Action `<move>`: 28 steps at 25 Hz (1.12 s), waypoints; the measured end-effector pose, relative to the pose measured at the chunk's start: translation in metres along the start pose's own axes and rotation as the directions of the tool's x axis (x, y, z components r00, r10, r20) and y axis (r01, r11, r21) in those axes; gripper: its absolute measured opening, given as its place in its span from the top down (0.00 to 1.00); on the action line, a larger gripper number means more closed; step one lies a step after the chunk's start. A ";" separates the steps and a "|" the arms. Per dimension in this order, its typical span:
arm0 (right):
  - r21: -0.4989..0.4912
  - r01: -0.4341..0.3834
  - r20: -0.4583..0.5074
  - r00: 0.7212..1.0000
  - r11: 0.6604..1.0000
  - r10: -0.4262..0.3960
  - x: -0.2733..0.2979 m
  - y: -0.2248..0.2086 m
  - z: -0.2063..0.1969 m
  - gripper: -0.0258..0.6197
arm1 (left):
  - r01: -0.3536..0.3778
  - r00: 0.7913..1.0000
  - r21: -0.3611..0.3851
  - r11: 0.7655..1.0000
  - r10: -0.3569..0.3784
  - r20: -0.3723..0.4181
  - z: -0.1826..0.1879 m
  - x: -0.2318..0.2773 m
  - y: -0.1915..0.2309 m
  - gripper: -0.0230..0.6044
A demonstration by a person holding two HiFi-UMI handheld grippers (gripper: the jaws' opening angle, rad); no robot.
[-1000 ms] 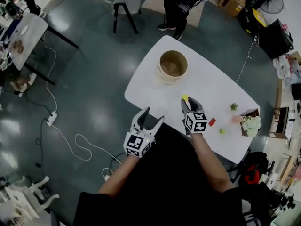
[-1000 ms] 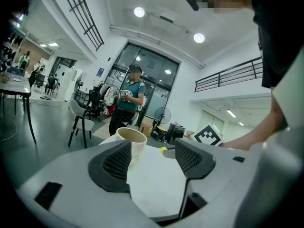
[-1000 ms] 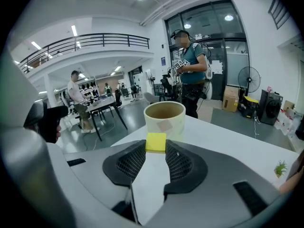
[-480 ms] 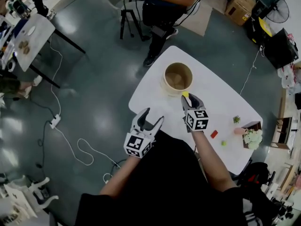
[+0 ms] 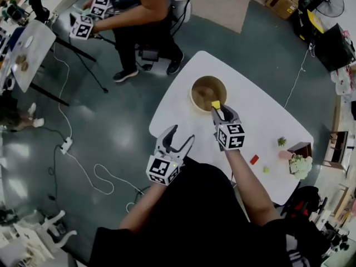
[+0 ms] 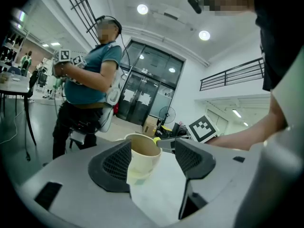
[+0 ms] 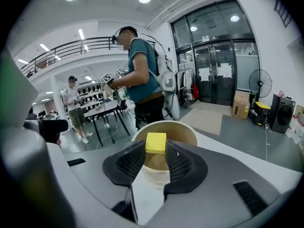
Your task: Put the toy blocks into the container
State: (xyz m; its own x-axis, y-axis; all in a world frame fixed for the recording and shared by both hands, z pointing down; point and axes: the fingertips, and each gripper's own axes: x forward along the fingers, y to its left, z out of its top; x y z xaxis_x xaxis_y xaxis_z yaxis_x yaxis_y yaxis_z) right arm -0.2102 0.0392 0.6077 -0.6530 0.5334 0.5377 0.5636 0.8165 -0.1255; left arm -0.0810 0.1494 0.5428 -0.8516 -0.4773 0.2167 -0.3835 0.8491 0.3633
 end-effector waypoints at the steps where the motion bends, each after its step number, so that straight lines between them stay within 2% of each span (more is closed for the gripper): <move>1: -0.002 -0.002 -0.004 1.000 1.000 0.002 0.004 0.000 0.000 0.77 | 0.003 1.000 -0.005 1.000 -0.003 -0.007 -0.001 0.004 0.002 0.55; 12: -0.006 -0.022 -0.032 0.999 1.000 0.022 0.042 -0.011 0.002 0.77 | 0.024 0.999 -0.026 0.999 -0.025 -0.048 -0.005 0.035 0.011 0.55; 19: -0.005 -0.020 -0.064 0.998 1.000 0.020 0.046 -0.015 -0.009 0.77 | 0.017 0.998 -0.032 0.999 -0.019 -0.059 -0.007 0.038 0.014 0.55; 24: -0.043 -0.021 -0.071 0.997 0.999 0.018 0.048 -0.016 -0.016 0.77 | 0.003 0.998 -0.030 1.000 -0.004 -0.057 -0.009 0.037 0.017 0.55; 28: -0.028 -0.028 -0.070 0.997 0.999 0.026 0.052 -0.014 -0.016 0.77 | -0.004 0.998 -0.038 0.999 0.002 -0.064 -0.013 0.034 0.020 0.55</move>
State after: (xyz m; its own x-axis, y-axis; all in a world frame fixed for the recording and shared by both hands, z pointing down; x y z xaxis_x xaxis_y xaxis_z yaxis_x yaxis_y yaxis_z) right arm -0.2440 0.0515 0.6511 -0.6011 0.5373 0.5917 0.5956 0.7948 -0.1166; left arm -0.1130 0.1468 0.5691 -0.8279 -0.4891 0.2745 -0.3659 0.8419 0.3966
